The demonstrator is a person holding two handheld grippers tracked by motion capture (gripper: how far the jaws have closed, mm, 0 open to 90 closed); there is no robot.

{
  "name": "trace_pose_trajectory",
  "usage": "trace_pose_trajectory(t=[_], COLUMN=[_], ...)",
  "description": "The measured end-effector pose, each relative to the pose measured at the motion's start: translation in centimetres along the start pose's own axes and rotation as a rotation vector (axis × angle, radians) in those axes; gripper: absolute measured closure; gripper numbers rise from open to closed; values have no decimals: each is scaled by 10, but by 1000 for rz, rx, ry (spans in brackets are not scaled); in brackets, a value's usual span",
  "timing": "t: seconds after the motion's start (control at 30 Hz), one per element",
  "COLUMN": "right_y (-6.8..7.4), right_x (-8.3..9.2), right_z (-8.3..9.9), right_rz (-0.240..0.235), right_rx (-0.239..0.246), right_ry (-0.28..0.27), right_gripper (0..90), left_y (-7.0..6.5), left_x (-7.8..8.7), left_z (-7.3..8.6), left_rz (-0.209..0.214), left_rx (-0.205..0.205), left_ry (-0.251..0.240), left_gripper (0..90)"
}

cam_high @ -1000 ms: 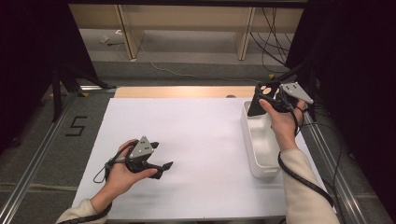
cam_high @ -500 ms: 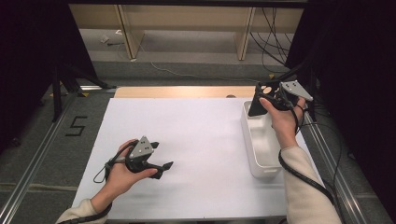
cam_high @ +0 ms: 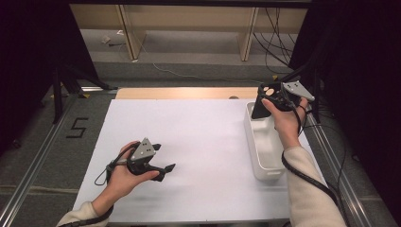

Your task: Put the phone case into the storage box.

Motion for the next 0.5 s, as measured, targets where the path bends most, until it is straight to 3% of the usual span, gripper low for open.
trace_pose_trajectory(t=[0.5], right_y=[0], right_x=[-9], right_z=[2], right_rz=[0], right_rx=[-1], right_ry=[32], right_gripper=[150], left_y=[0], left_x=[0], left_z=[0], left_rz=[2], left_rx=[2], left_ry=[-1], left_gripper=[126])
Point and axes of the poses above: each handheld gripper's, and its own axes: x roughly backward along the jaws, z roughly out of its underside, y roughly to its left, the point moved 3 cm from there along -x, roughly forward along the jaws, and after that the axes turned 11 degrees about y, right-handed, at the moved point
